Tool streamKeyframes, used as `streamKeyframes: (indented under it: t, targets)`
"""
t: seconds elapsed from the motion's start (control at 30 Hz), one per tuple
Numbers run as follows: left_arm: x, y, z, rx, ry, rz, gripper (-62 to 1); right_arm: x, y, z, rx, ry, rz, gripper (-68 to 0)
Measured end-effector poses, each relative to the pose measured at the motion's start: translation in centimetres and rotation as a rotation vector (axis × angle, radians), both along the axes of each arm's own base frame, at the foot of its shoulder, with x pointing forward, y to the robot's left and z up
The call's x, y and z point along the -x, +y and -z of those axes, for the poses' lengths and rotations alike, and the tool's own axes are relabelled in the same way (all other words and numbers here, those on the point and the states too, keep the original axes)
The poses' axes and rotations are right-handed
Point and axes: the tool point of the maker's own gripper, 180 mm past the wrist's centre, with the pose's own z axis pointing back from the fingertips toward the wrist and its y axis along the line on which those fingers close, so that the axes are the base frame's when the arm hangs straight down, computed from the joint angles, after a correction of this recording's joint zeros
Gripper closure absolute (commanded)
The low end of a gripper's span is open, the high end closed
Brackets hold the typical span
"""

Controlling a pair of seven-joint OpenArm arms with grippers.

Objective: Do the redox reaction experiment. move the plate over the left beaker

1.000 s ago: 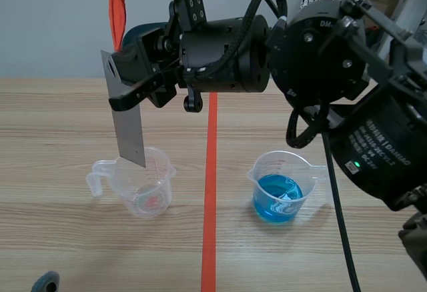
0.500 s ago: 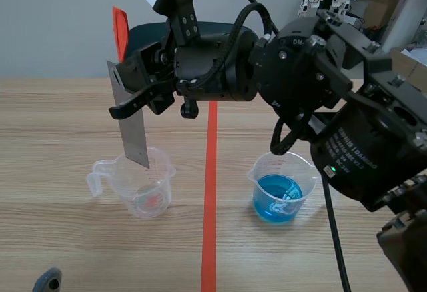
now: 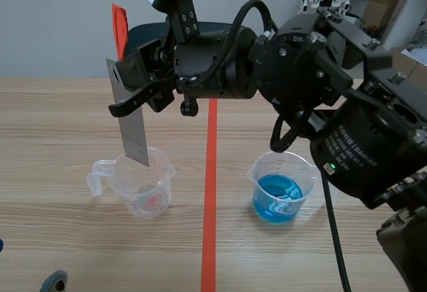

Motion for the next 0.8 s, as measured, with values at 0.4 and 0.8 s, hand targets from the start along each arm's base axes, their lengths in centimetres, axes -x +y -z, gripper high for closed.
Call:
streamKeyframes:
  t: [0.4,0.8]
  targets:
    - [0.0,0.0,0.0,0.000,0.000,0.000,-55.7,1.6,0.6,-7.2,-0.036,-0.100,-0.044,-0.6]
    - [0.0,0.0,0.0,0.000,0.000,0.000,-55.7,1.5,0.5,-6.6,-0.027,-0.086,-0.041,-0.6]
